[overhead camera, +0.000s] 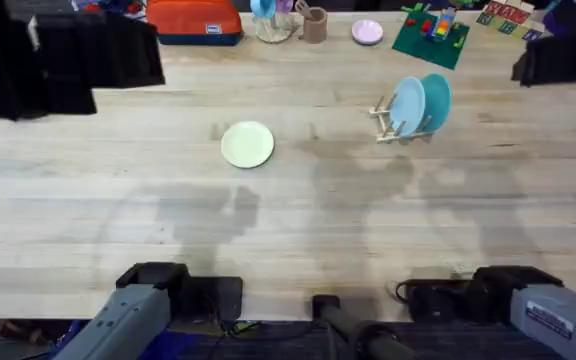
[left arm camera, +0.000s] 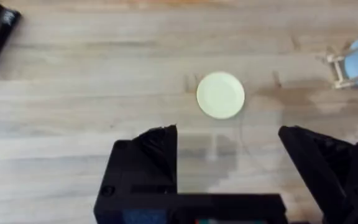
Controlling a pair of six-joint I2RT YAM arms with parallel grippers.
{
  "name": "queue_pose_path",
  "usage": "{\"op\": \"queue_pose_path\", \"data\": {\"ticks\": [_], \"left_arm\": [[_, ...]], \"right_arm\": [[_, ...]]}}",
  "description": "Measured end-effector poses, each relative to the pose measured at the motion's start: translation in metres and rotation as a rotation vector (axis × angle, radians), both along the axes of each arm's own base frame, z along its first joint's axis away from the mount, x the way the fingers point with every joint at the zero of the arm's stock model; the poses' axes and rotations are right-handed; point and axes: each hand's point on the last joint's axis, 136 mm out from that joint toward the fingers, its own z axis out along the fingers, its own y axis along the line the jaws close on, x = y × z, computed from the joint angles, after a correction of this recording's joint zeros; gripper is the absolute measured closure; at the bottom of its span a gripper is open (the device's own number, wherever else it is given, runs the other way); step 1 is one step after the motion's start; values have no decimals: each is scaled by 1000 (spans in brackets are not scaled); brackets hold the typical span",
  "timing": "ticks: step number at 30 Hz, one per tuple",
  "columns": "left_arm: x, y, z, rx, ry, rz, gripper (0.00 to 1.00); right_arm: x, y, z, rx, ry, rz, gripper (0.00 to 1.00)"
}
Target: Pick up the plates from the table one by one and place each into a slot on the dish rack.
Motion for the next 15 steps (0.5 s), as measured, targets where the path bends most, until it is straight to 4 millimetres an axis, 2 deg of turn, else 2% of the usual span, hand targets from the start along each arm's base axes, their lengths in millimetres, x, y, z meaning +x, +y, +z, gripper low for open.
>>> {"op": "queue_pose_path", "data": {"ticks": [5,15], "left_arm": [[6,-2,-18,-10,156,-7,7],[24,-2,-36,-12,256,-8,7]], "right_arm": [[14,0,-7,2,62,1,7],[18,0,-13,2,90,1,7]]}}
